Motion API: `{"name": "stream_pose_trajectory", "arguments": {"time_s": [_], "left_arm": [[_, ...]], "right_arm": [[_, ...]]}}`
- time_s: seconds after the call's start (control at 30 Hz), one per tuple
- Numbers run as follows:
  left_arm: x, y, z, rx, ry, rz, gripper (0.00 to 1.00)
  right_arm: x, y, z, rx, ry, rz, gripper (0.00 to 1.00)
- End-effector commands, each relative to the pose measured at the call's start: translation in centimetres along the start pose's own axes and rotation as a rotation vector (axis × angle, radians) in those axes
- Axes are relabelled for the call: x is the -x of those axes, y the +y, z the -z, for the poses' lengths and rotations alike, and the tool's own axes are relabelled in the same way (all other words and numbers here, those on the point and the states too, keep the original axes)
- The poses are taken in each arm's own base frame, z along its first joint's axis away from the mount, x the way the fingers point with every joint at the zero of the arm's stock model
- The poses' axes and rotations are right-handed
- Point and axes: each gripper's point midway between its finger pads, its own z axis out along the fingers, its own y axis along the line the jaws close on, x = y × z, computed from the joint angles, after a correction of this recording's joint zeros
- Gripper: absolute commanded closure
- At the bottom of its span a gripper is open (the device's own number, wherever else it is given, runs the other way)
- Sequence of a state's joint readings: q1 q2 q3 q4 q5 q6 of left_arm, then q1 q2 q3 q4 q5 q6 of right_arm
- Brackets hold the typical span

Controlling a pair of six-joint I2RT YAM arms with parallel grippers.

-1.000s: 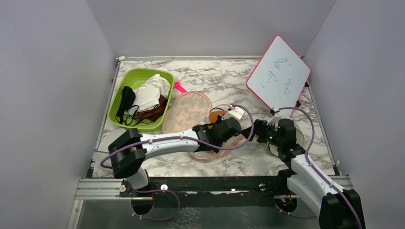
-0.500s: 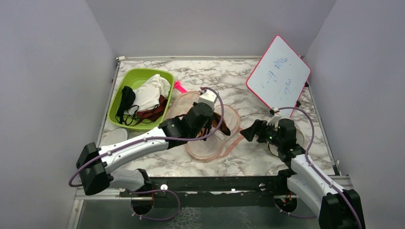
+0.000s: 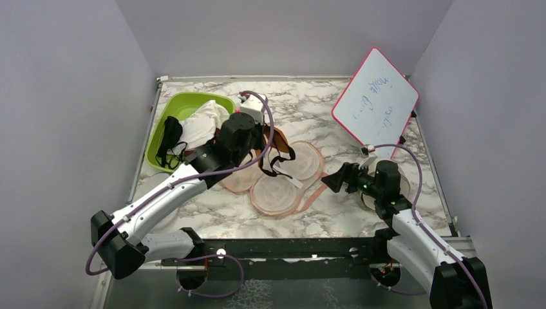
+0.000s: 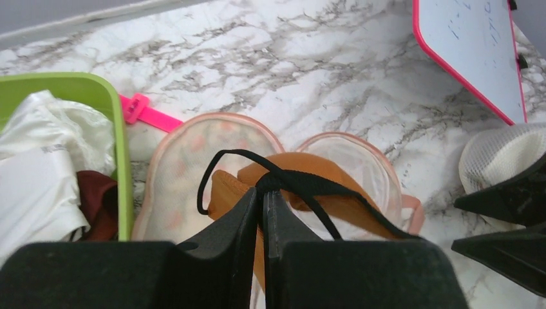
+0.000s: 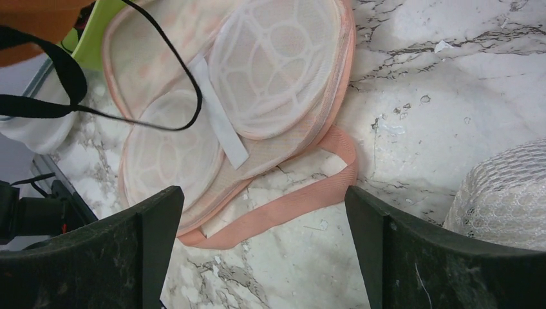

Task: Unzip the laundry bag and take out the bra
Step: Pick up the bra from the laundry bag, then place the bra in the bin.

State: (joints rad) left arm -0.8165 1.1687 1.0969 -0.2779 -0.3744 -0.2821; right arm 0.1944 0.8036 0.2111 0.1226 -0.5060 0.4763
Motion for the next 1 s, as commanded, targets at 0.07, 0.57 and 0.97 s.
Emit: {"name": "stream_pose_trajectory", "arguments": {"time_s": [0.07, 0.57, 0.97], "left_arm": [[5.4, 3.6, 0.5, 0.029, -0.074, -0.034, 1.00], [15.1, 19.1, 3.5, 0.477, -0.179, -0.043, 1.00], [6.3, 28.0, -0.7, 0.767, -0.005, -0.227, 1.00]], "right_arm": [[0.3, 0.7, 0.0, 0.046, -0.016, 0.036, 0.05], [0.4, 0.7, 0.1, 0.038, -0.026, 0.034, 0.05], [0.3, 0.5, 0.0, 0.033, -0.020, 0.030, 0.05]]}}
